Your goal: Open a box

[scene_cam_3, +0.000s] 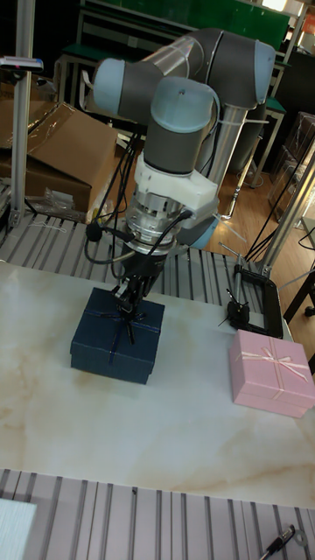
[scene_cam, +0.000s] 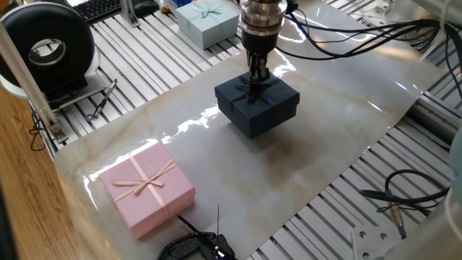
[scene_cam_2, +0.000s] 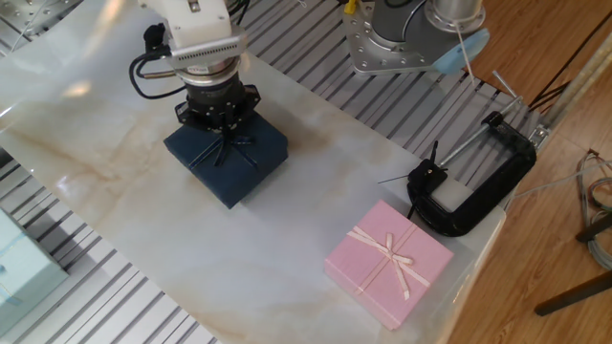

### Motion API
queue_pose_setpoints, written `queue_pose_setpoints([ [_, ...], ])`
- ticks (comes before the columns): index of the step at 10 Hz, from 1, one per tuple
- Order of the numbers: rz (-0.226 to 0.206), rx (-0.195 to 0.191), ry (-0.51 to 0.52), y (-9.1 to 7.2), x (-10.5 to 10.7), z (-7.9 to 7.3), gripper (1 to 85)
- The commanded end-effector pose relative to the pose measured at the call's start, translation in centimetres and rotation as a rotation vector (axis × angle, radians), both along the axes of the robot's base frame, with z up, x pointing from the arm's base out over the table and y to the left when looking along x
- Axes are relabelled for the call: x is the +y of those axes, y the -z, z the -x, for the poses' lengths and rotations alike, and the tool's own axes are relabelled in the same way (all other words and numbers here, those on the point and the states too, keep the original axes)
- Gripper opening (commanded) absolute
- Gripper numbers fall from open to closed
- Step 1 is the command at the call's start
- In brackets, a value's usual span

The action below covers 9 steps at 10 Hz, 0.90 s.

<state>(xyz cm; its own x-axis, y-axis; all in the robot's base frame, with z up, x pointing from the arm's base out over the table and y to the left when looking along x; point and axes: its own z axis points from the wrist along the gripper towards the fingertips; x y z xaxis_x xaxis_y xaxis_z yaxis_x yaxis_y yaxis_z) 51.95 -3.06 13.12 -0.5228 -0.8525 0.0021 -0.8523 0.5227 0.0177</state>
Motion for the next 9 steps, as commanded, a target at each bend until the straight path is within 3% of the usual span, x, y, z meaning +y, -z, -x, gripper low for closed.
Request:
queue_pose_setpoints([
  [1, 0.002, -0.013, -0.008, 1.3, -1.1, -0.9, 1.3],
  [5, -0.003, -0.029, 0.000, 2.8, -1.7, -1.1, 1.3],
  [6, 0.002, -0.015, 0.006, 2.2, -1.8, -0.7, 1.3],
  [7, 0.020, 0.008, 0.024, 0.4, -1.3, 0.0, 1.3],
  [8, 0.048, -0.003, 0.037, -0.4, -0.8, -0.3, 1.3],
  [9, 0.002, -0.007, 0.038, 0.8, 0.2, -0.7, 1.3],
])
